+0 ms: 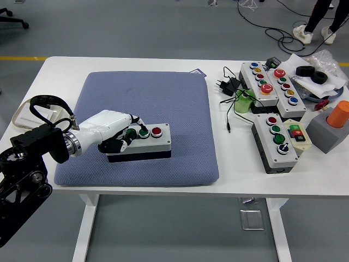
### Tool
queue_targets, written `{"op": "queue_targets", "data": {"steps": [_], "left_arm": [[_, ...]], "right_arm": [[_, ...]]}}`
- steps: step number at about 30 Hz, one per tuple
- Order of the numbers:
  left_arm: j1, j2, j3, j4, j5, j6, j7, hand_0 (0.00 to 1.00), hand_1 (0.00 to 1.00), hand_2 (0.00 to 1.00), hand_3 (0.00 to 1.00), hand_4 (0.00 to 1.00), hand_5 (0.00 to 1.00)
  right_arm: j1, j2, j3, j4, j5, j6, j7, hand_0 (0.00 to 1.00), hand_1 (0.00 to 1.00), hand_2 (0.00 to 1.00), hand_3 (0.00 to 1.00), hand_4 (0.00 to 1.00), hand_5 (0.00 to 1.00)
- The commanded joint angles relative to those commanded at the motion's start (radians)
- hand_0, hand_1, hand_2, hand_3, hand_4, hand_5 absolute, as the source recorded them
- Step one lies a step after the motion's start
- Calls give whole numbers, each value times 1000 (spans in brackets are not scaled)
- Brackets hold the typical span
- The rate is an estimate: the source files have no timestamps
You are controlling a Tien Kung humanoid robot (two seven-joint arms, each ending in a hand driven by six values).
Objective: Pick up the button,place it on the desk,press the button,press the button
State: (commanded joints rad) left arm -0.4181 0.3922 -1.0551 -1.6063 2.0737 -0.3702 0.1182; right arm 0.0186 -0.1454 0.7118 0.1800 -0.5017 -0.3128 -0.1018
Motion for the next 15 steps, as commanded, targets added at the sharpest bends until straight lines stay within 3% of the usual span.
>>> {"op": "queue_targets", "data": {"steps": [8,15], "left_arm": [[-36,-15,17,51,6,0,4,29,2,8,740,228,2],[-47,-14,36,75,9,-9,7,29,2,8,739,228,2]], "right_arm": [[6,-1,1,0,-1,0,-1,629,497,544,584,264,19],[8,-1,3,0,-1,-1,-2,629,497,544,585,264,18]]}}
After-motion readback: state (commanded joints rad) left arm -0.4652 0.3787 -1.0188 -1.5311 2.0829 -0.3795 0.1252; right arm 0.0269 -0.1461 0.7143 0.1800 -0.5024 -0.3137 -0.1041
